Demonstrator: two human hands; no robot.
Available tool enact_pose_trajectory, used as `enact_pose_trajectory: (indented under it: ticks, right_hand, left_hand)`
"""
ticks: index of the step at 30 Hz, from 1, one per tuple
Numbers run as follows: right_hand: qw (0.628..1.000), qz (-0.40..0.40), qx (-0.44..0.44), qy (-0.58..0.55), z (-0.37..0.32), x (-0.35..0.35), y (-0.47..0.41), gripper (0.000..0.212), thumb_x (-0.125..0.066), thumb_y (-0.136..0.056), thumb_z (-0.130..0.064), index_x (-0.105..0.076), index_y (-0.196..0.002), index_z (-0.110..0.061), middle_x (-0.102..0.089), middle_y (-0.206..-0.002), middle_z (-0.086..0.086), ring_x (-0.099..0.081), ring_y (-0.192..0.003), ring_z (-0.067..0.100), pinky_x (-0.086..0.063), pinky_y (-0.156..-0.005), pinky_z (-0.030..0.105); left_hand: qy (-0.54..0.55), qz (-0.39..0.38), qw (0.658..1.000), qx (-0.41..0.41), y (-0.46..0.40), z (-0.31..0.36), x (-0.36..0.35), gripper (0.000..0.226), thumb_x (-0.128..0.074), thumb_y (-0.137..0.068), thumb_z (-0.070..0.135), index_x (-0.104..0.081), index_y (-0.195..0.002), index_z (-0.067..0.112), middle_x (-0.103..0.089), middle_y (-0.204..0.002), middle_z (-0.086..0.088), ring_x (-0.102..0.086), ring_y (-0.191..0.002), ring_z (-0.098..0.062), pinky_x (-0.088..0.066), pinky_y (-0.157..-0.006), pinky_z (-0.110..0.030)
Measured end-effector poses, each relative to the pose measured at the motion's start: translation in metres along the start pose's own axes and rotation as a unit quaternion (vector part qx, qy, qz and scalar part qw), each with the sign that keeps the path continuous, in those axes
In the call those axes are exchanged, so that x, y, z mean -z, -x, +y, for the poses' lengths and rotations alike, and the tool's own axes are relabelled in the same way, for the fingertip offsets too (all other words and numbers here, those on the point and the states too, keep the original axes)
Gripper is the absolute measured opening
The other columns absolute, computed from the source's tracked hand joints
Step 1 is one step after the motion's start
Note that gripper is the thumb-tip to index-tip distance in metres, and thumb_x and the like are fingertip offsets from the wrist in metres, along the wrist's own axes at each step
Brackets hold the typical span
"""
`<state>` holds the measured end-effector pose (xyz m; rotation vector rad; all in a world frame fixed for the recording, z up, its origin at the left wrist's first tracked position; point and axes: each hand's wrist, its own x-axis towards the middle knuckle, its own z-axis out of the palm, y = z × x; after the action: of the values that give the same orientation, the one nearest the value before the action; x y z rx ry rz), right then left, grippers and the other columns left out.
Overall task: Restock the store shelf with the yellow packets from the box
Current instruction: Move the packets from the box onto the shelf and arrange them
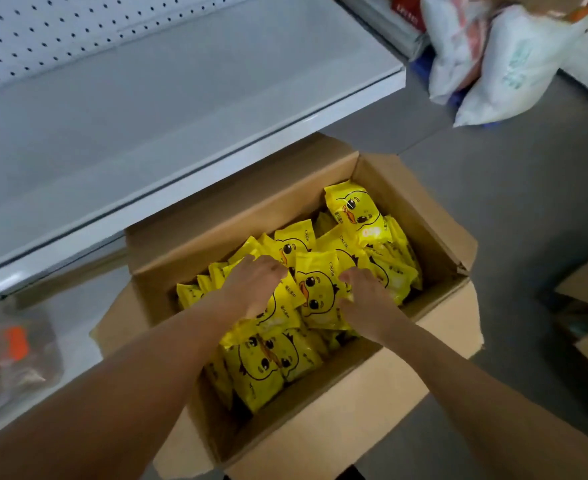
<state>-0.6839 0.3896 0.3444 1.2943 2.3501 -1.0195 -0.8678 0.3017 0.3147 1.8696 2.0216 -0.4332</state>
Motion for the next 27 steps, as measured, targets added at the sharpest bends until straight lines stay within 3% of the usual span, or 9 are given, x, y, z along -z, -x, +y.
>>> enact_pose_trajectory:
  ticks: [4,9,13,16,20,23,25,27]
  right_hand:
    - [1.000,0.006,-0.005,-0.004,0.009,-0.016,-0.014,0.044,-0.048,-0.088,0.002,-0.040,-0.131,-0.004,-0.043,-0.132,0.013,-0.043,-0.121,0.025,-0.034,-0.089,0.024]
    - [0.997,0.045,-0.048,-0.034,0.015,-0.026,-0.030,0.045,-0.048,-0.086,0.005,-0.038,-0.130,0.000,-0.043,-0.131,0.015,-0.041,-0.121,0.028,-0.037,-0.088,0.027]
    - [0.989,0.070,-0.112,-0.060,0.014,-0.035,-0.039,0.049,-0.054,-0.086,-0.003,-0.034,-0.131,-0.002,-0.041,-0.131,0.018,-0.046,-0.117,0.032,-0.041,-0.087,0.035]
    - [0.983,0.048,-0.169,-0.057,0.014,-0.044,-0.048,0.049,-0.055,-0.087,-0.005,-0.031,-0.129,0.001,-0.040,-0.130,0.020,-0.047,-0.114,0.035,-0.039,-0.082,0.034]
    - [0.962,0.025,-0.250,-0.105,0.006,-0.057,-0.062,0.055,-0.062,-0.086,-0.012,-0.031,-0.128,0.004,-0.048,-0.124,0.020,-0.052,-0.110,0.031,-0.040,-0.074,0.030]
    - [0.949,0.043,-0.289,-0.121,0.001,-0.068,-0.069,0.047,-0.051,-0.093,-0.017,-0.034,-0.129,0.006,-0.047,-0.125,0.018,-0.052,-0.112,0.026,-0.043,-0.077,0.026]
    - [0.946,0.058,-0.295,-0.120,-0.003,-0.071,-0.072,0.041,-0.042,-0.097,-0.021,-0.043,-0.129,0.005,-0.050,-0.118,0.016,-0.053,-0.106,0.022,-0.043,-0.076,0.025]
    - [0.950,0.056,-0.279,-0.130,-0.006,-0.073,-0.072,0.039,-0.048,-0.094,-0.018,-0.046,-0.127,0.003,-0.053,-0.116,0.018,-0.054,-0.107,0.029,-0.043,-0.081,0.031]
  left_hand:
    - [-0.031,-0.022,0.999,-0.016,-0.018,-0.003,-0.020,0.061,-0.061,-0.083,0.006,-0.038,-0.138,0.019,-0.042,-0.139,-0.004,-0.036,-0.132,-0.022,-0.021,-0.111,-0.044]
    - [-0.115,-0.008,0.992,-0.043,-0.025,-0.010,-0.026,0.045,-0.059,-0.086,0.015,-0.048,-0.129,0.018,-0.042,-0.130,-0.008,-0.035,-0.124,-0.026,-0.031,-0.100,-0.040]
    - [-0.114,-0.010,0.991,-0.070,-0.024,-0.022,-0.028,0.040,-0.061,-0.086,0.028,-0.052,-0.125,0.021,-0.047,-0.126,-0.003,-0.038,-0.122,-0.023,-0.026,-0.104,-0.040]
    - [-0.052,-0.013,0.996,-0.065,-0.017,-0.033,-0.028,0.039,-0.059,-0.089,0.029,-0.047,-0.125,0.020,-0.063,-0.114,0.000,-0.054,-0.113,-0.021,-0.028,-0.103,-0.037]
    - [0.017,0.053,0.998,-0.023,0.000,-0.051,-0.018,0.029,-0.055,-0.092,0.032,-0.047,-0.117,0.021,-0.065,-0.111,0.001,-0.059,-0.107,-0.023,-0.038,-0.080,-0.030]
    - [0.106,0.087,0.989,0.052,0.011,-0.062,-0.011,0.027,-0.052,-0.094,0.033,-0.048,-0.117,0.020,-0.066,-0.106,-0.005,-0.061,-0.102,-0.029,-0.037,-0.068,-0.031]
    - [0.147,0.096,0.980,0.096,0.018,-0.067,-0.007,0.027,-0.050,-0.095,0.033,-0.048,-0.119,0.020,-0.066,-0.106,-0.007,-0.061,-0.103,-0.031,-0.039,-0.069,-0.032]
    - [0.180,0.090,0.972,0.125,0.025,-0.070,-0.005,0.028,-0.049,-0.095,0.033,-0.048,-0.120,0.021,-0.065,-0.107,-0.009,-0.061,-0.102,-0.031,-0.043,-0.076,-0.035]
